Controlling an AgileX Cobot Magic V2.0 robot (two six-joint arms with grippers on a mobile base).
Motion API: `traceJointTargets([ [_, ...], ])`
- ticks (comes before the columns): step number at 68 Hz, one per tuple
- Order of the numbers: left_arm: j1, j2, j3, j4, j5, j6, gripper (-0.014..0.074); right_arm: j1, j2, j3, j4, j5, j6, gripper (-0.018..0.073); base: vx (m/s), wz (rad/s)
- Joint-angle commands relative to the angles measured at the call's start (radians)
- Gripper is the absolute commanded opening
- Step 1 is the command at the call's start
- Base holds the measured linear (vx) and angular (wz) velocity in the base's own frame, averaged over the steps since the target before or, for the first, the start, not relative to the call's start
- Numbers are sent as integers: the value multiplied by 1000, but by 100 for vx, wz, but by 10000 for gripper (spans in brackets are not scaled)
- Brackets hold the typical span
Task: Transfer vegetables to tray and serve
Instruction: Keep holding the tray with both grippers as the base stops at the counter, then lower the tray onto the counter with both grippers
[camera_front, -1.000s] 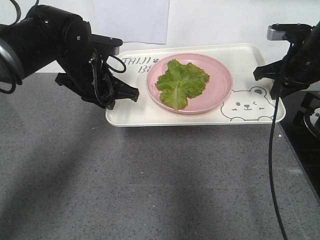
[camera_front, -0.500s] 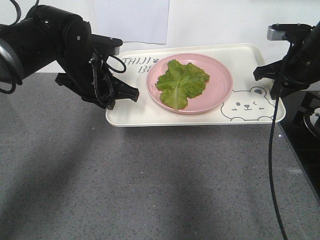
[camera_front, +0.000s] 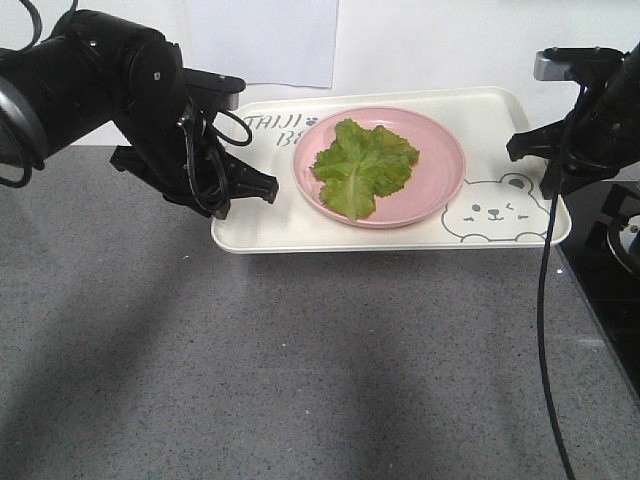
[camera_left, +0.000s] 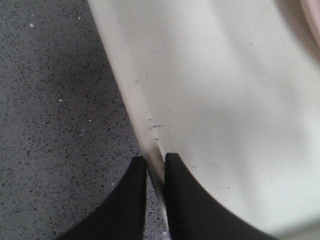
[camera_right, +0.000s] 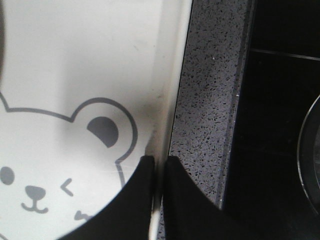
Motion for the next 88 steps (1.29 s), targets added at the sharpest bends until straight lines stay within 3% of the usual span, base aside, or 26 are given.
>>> traceJointTargets([
  [1, -23, -67, -41, -69, -86, 25, -6, 14, -57, -26, 75, 10, -29, -10, 0, 0],
  [65, -23, -66, -41, -69, -87, 25, -6, 14, -57, -26, 81, 13, -25, -10, 0, 0],
  [74, -20, -62, -41, -53, -60, 25, -6, 14, -55, -26, 146, 13, -48, -10, 0, 0],
  [88, -18, -61, -35, 42, 1, 24, -6, 27, -26, -26, 262, 5, -90, -7, 0, 0],
])
